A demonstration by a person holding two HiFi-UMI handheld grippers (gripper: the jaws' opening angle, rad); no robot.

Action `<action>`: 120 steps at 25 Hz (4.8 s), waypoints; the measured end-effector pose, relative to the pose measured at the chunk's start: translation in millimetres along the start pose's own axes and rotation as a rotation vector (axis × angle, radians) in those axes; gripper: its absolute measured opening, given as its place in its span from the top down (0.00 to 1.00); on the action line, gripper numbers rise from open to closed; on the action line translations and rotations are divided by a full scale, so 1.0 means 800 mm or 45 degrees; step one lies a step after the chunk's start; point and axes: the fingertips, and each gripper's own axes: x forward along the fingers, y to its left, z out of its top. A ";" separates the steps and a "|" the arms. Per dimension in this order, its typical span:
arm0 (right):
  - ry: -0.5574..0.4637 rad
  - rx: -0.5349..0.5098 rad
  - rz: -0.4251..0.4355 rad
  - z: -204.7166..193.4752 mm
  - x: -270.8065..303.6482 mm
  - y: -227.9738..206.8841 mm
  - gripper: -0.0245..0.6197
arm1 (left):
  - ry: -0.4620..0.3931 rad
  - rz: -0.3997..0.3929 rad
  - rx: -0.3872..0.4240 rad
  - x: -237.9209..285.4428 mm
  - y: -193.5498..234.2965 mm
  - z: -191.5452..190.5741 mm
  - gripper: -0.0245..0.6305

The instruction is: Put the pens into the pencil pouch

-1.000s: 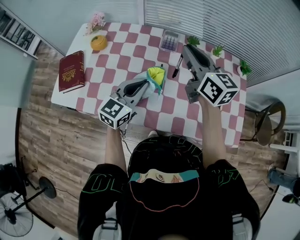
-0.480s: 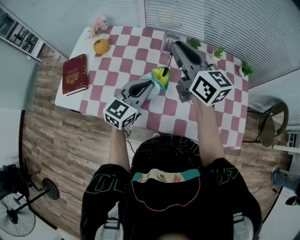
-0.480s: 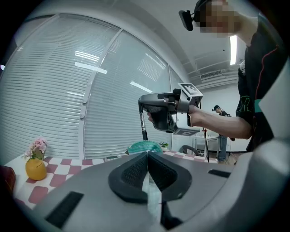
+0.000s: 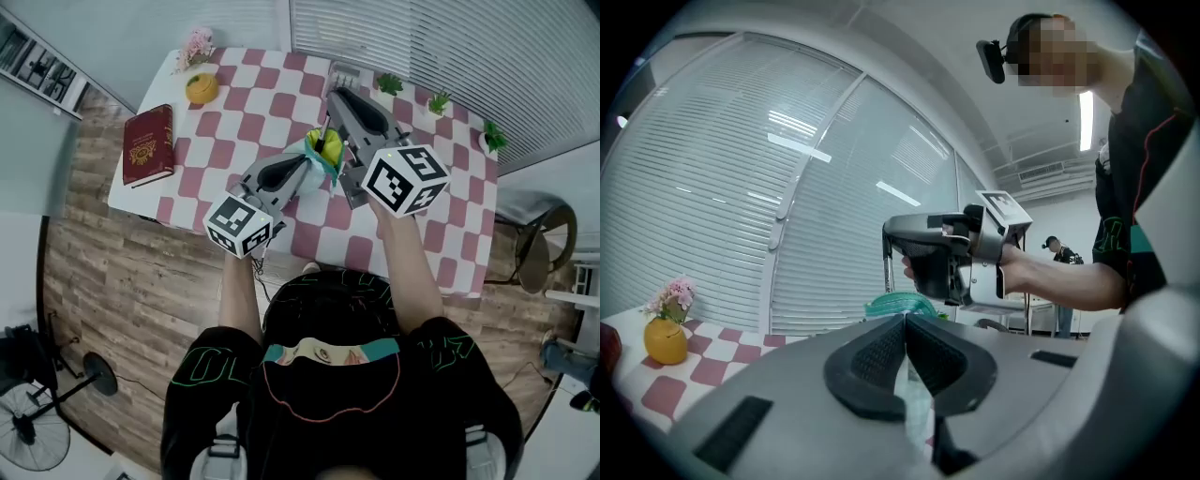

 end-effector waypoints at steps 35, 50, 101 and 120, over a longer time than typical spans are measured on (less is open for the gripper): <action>0.409 -0.074 0.045 -0.121 -0.021 -0.007 0.88 | -0.073 0.227 -0.125 -0.060 0.035 -0.017 0.96; 0.729 0.049 -0.216 -0.187 0.015 -0.096 0.88 | -0.087 0.267 -0.144 -0.088 0.057 -0.022 0.96; 1.443 0.411 -0.509 -0.359 0.050 -0.183 0.90 | -0.125 0.223 -0.309 -0.079 0.100 -0.056 0.96; 0.908 0.427 -0.399 -0.245 0.006 -0.177 0.91 | -0.078 0.129 -0.257 -0.037 0.062 -0.043 0.96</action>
